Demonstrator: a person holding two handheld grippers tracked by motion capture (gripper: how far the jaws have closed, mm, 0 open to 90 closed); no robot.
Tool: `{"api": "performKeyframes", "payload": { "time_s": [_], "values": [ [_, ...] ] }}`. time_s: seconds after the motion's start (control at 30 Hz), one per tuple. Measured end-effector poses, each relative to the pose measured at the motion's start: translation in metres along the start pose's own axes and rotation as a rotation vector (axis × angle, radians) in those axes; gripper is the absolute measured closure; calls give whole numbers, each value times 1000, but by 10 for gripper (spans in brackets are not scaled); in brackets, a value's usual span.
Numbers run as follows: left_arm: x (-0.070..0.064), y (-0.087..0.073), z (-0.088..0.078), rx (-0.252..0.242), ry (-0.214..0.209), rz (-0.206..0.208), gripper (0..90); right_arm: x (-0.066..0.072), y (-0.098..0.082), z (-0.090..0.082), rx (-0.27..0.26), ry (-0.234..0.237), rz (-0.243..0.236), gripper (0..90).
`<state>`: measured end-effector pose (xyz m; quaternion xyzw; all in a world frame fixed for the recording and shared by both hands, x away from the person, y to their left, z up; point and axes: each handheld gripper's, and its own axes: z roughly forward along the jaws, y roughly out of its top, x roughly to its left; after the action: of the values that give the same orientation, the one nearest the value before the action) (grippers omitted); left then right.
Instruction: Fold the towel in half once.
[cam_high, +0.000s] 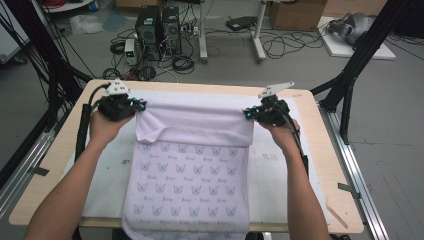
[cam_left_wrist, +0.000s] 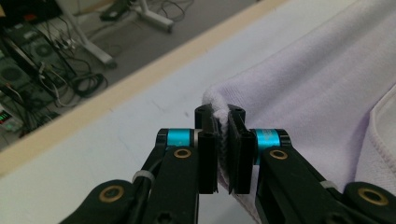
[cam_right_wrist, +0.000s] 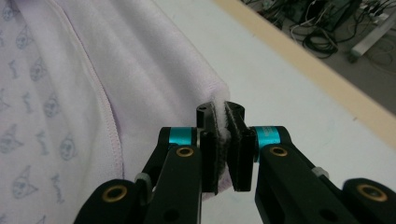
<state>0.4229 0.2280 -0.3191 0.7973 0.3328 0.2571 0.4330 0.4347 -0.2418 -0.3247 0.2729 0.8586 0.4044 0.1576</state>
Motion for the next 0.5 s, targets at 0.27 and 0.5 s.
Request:
{"api": "performKeyframes", "payload": {
  "time_s": [0.27,0.5],
  "values": [
    [11,-32,17,118,3,-60,621,-10,-10,22,68,3,68,635],
    [1,-76,11,149,-88,-79,560,9,-45,24,57,44,50,590]
  ]
}}
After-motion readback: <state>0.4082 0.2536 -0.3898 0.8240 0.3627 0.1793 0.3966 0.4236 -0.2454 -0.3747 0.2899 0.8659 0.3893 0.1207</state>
